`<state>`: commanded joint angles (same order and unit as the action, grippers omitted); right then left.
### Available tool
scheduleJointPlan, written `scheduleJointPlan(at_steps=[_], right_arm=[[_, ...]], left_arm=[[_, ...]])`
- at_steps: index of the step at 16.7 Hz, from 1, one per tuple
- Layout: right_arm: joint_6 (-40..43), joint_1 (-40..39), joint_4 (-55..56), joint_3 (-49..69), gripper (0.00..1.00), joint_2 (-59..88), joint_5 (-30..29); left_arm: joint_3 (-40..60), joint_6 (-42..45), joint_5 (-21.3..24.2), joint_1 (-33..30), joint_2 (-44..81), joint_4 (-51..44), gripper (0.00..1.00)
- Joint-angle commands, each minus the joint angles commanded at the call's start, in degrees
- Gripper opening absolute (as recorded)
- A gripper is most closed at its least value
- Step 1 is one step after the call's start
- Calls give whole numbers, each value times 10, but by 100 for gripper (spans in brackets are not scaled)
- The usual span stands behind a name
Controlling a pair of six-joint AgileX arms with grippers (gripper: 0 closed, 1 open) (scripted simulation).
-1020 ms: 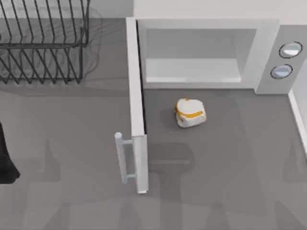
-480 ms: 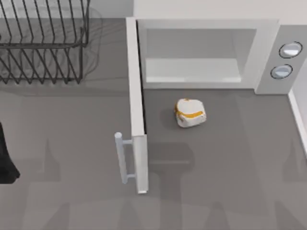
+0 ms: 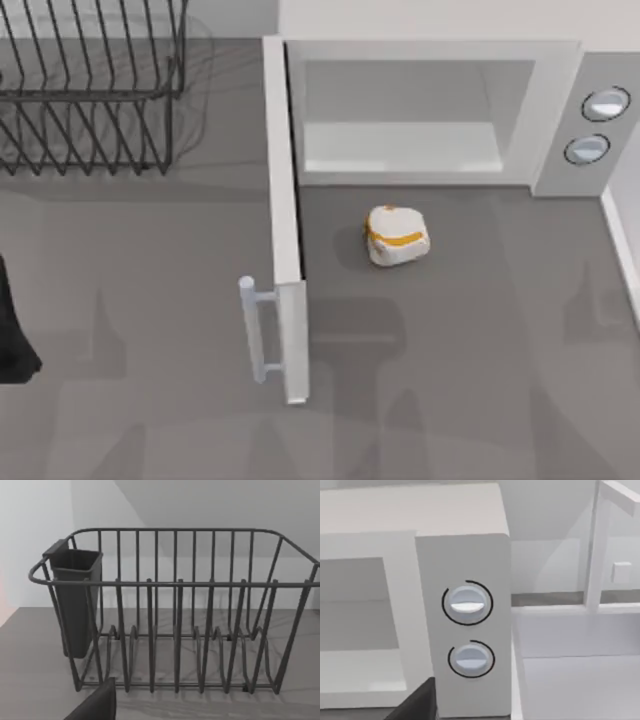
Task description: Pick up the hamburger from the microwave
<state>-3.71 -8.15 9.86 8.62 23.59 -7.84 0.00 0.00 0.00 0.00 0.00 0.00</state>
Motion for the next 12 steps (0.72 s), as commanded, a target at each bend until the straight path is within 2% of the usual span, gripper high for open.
scheduleJointPlan(at_steps=[12], right_arm=[[-105, -229, 282, 244, 100, 668, -220]], left_arm=[[0, 0, 0, 0, 0, 0, 100]])
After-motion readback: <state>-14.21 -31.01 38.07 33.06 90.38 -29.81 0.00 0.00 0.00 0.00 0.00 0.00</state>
